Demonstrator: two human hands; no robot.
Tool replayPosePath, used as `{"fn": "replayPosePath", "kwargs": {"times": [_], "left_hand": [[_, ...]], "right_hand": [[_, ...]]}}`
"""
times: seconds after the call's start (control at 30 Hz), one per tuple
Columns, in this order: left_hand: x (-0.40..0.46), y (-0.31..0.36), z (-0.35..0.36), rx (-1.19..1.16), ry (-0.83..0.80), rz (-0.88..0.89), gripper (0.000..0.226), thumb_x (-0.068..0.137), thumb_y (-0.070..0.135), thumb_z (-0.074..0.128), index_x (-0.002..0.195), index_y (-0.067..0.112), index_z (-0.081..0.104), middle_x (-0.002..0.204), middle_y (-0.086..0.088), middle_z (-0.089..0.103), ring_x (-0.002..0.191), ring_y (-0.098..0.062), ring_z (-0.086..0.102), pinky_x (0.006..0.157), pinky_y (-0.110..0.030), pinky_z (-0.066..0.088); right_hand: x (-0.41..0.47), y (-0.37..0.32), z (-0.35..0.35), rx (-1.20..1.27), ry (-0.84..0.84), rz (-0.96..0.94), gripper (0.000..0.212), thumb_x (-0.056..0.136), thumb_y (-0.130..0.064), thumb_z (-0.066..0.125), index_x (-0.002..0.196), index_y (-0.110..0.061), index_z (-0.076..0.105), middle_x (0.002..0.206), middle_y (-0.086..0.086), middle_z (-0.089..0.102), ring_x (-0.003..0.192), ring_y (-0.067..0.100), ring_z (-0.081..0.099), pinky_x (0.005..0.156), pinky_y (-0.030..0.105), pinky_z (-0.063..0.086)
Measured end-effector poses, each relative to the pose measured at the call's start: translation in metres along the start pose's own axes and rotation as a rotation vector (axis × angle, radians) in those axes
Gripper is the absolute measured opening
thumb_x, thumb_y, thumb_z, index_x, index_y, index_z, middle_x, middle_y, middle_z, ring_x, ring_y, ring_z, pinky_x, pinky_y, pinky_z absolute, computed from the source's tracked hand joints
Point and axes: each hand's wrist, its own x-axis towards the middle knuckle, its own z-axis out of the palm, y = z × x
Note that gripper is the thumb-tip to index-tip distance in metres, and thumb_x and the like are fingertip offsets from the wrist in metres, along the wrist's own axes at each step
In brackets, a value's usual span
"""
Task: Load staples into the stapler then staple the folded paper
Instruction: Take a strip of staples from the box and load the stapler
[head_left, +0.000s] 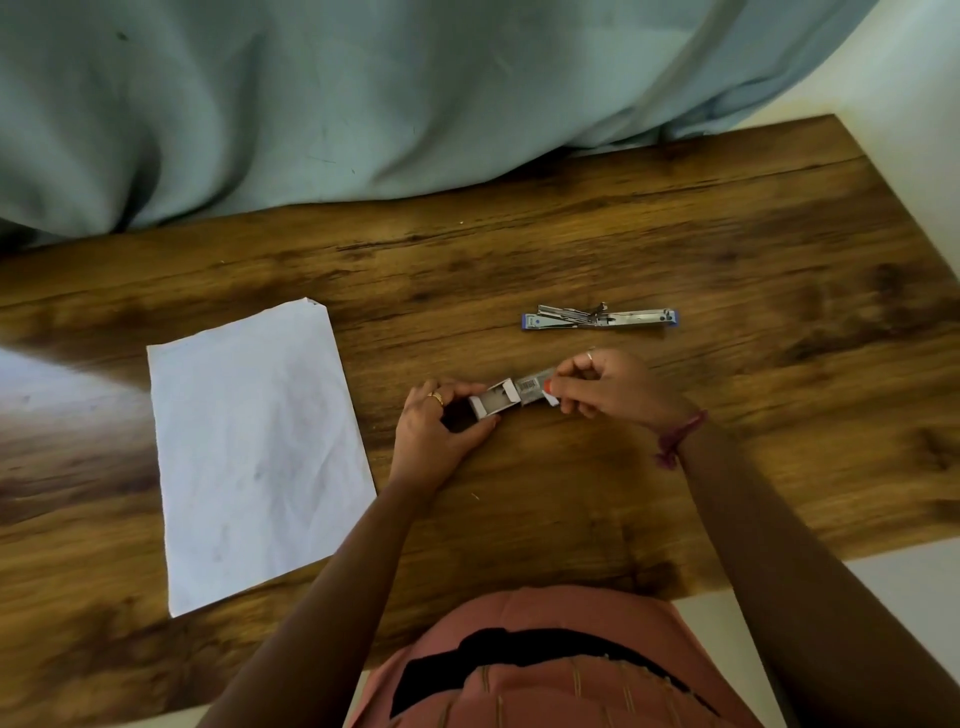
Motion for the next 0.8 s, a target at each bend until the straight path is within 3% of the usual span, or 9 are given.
{"fn": "replayPosePath", "kwargs": {"times": [0.2, 0.4, 0.53, 0.63, 0.8], "left_hand": [[-0.001, 0.002, 0.001, -0.041, -0.012, -0.026, 0.038, 0.076, 0.041, 0.075, 0.108, 0.043, 0.054, 0.11, 0.017, 0.052, 0.105, -0.005, 0.046, 0.082, -0.021, 0.04], [0.0, 0.001, 0.001, -0.07, -0.006, -0.055, 0.039, 0.075, 0.041, 0.076, 0.107, 0.046, 0.053, 0.108, 0.019, 0.05, 0.106, -0.006, 0.047, 0.083, -0.028, 0.046], [-0.001, 0.003, 0.002, -0.085, -0.01, -0.061, 0.039, 0.075, 0.04, 0.076, 0.107, 0.046, 0.053, 0.103, 0.029, 0.045, 0.105, -0.005, 0.046, 0.087, -0.033, 0.048], [-0.001, 0.006, 0.002, -0.103, -0.01, -0.077, 0.041, 0.075, 0.039, 0.076, 0.107, 0.047, 0.053, 0.108, 0.019, 0.049, 0.108, -0.01, 0.048, 0.089, -0.04, 0.05], [0.0, 0.017, 0.006, -0.152, -0.037, -0.115, 0.043, 0.073, 0.04, 0.077, 0.101, 0.057, 0.05, 0.118, 0.011, 0.052, 0.116, -0.019, 0.048, 0.094, -0.048, 0.048]], "right_hand": [[-0.016, 0.037, -0.018, -0.104, -0.003, 0.106, 0.004, 0.084, -0.024, 0.068, 0.084, -0.022, 0.071, 0.067, -0.004, 0.072, 0.061, 0.005, 0.063, 0.057, 0.02, 0.049], [-0.025, 0.048, -0.023, -0.24, 0.03, 0.049, 0.007, 0.086, -0.026, 0.067, 0.091, -0.026, 0.071, 0.072, -0.006, 0.072, 0.068, 0.001, 0.063, 0.067, 0.023, 0.051], [-0.029, 0.049, -0.023, -0.161, 0.046, 0.021, 0.009, 0.086, -0.023, 0.066, 0.092, -0.028, 0.07, 0.076, -0.004, 0.073, 0.071, 0.003, 0.066, 0.063, 0.019, 0.052], [-0.031, 0.052, -0.027, -0.104, 0.077, 0.01, 0.011, 0.087, -0.02, 0.066, 0.094, -0.026, 0.07, 0.072, -0.006, 0.072, 0.064, -0.002, 0.064, 0.057, 0.015, 0.049], [-0.033, 0.058, -0.042, 0.0, 0.286, -0.056, 0.011, 0.086, -0.02, 0.066, 0.091, -0.029, 0.069, 0.078, -0.003, 0.071, 0.07, 0.004, 0.064, 0.064, 0.018, 0.052]]}}
